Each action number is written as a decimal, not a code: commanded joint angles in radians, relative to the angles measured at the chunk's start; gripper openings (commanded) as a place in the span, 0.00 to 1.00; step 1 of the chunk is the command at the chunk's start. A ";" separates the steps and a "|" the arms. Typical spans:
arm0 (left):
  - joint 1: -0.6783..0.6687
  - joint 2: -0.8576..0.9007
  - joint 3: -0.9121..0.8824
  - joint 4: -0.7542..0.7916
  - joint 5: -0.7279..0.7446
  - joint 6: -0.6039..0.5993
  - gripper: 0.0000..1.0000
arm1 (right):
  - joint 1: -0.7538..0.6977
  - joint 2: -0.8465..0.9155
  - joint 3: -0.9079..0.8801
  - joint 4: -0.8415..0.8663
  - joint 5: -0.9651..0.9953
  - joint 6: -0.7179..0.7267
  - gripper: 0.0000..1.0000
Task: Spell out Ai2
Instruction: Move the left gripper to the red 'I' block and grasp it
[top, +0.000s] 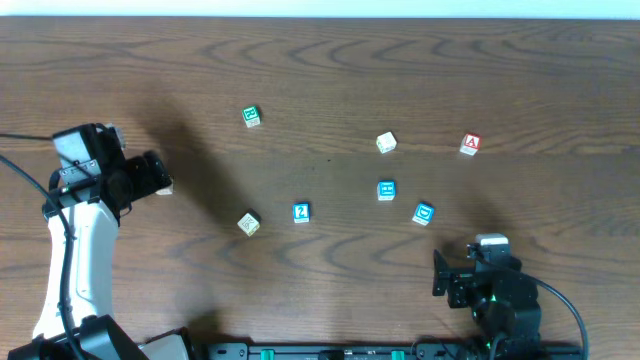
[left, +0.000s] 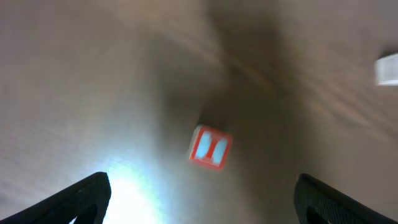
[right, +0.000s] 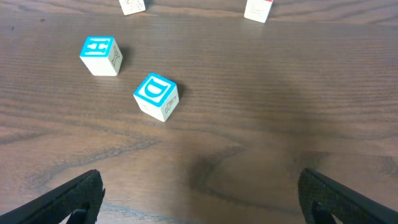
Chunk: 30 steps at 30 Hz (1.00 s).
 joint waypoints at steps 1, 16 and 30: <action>-0.012 0.019 0.019 0.039 0.052 0.126 0.96 | -0.008 -0.005 -0.008 -0.002 -0.007 -0.012 0.99; -0.105 0.290 0.020 0.118 -0.044 0.200 0.93 | -0.008 -0.005 -0.008 -0.002 -0.007 -0.012 0.99; -0.105 0.310 0.020 0.121 -0.118 0.199 0.50 | -0.008 -0.005 -0.008 -0.002 -0.007 -0.012 0.99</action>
